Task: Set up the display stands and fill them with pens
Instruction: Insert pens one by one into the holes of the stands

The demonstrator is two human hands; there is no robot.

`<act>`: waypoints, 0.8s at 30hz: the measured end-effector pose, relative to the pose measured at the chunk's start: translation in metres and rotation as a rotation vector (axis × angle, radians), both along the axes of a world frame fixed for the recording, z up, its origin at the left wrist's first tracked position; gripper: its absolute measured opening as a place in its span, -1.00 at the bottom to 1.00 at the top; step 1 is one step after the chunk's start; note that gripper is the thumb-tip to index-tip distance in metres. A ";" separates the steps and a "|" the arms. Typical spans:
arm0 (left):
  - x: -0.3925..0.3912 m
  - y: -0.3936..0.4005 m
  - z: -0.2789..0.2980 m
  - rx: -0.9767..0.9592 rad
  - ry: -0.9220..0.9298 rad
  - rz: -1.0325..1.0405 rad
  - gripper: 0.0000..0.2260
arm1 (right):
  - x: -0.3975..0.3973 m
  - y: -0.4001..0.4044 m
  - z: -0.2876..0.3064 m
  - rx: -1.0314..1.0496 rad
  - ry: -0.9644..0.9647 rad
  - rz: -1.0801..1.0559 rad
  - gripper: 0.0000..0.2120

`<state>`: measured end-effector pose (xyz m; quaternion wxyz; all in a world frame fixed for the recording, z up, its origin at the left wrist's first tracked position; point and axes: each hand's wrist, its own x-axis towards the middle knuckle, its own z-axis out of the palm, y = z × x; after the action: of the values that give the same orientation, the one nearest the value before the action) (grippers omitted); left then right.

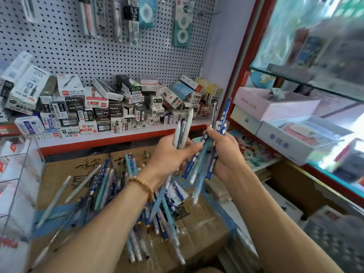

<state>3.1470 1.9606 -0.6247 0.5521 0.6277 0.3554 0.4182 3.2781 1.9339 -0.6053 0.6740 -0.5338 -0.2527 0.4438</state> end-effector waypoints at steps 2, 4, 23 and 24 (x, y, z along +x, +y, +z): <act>0.013 -0.012 0.006 0.021 0.010 -0.048 -0.77 | 0.009 -0.012 0.008 0.011 0.011 -0.057 -0.87; 0.025 -0.023 0.011 0.025 0.003 -0.084 -0.80 | 0.017 -0.025 0.016 0.023 0.010 -0.092 -0.86; 0.176 -0.134 0.020 -0.113 -0.063 -0.555 -0.90 | 0.164 -0.204 0.037 0.067 -0.038 -0.570 -0.97; 0.182 -0.140 0.019 -0.203 -0.118 -0.588 -0.90 | 0.172 -0.214 0.033 0.069 -0.021 -0.561 -0.95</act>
<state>3.3290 1.8202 -0.6058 0.7290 0.6197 0.1660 0.2388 3.4499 1.7199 -0.5725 0.7857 -0.5640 -0.1169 0.2256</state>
